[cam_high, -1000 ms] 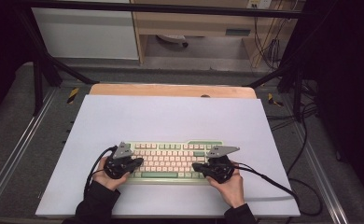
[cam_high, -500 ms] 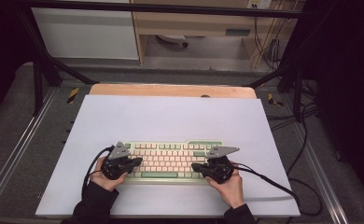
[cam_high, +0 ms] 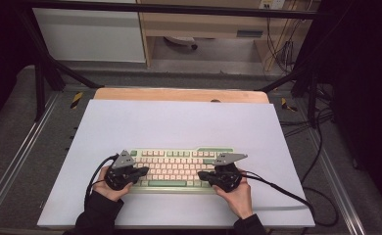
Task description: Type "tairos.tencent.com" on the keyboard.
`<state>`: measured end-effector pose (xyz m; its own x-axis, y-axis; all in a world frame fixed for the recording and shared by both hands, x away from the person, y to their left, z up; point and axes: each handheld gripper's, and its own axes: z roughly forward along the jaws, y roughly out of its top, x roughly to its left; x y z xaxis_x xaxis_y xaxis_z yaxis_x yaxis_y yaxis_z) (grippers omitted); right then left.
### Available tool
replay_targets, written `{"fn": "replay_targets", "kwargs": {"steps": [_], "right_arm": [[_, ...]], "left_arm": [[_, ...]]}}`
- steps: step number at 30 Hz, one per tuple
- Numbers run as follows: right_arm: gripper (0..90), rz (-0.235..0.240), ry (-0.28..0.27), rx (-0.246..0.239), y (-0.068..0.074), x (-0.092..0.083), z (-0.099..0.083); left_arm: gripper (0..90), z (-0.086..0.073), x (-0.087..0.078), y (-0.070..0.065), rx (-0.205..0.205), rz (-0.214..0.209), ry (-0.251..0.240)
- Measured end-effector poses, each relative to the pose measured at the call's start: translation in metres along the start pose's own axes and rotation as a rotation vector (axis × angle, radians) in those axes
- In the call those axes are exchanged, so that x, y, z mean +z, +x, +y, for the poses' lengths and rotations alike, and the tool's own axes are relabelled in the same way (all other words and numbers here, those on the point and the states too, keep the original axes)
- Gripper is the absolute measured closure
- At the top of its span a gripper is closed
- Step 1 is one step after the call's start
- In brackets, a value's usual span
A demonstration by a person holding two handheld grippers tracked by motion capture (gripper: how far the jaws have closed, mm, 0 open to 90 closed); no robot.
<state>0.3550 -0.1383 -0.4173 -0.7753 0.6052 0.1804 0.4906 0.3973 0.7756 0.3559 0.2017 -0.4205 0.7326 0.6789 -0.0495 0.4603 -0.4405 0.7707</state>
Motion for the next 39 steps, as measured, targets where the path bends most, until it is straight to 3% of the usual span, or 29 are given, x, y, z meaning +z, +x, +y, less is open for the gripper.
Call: {"fn": "replay_targets", "kwargs": {"steps": [29, 39], "right_arm": [[90.0, 0.011, 0.029, -0.025, 0.007, 0.024, 0.017], [90.0, 0.014, 0.057, -0.032, 0.008, 0.034, 0.012]], "left_arm": [[89.7, -0.003, -0.002, 0.002, -0.009, 0.002, -0.001], [89.7, -0.003, 0.0, 0.001, -0.004, 0.0, 0.003]]}}
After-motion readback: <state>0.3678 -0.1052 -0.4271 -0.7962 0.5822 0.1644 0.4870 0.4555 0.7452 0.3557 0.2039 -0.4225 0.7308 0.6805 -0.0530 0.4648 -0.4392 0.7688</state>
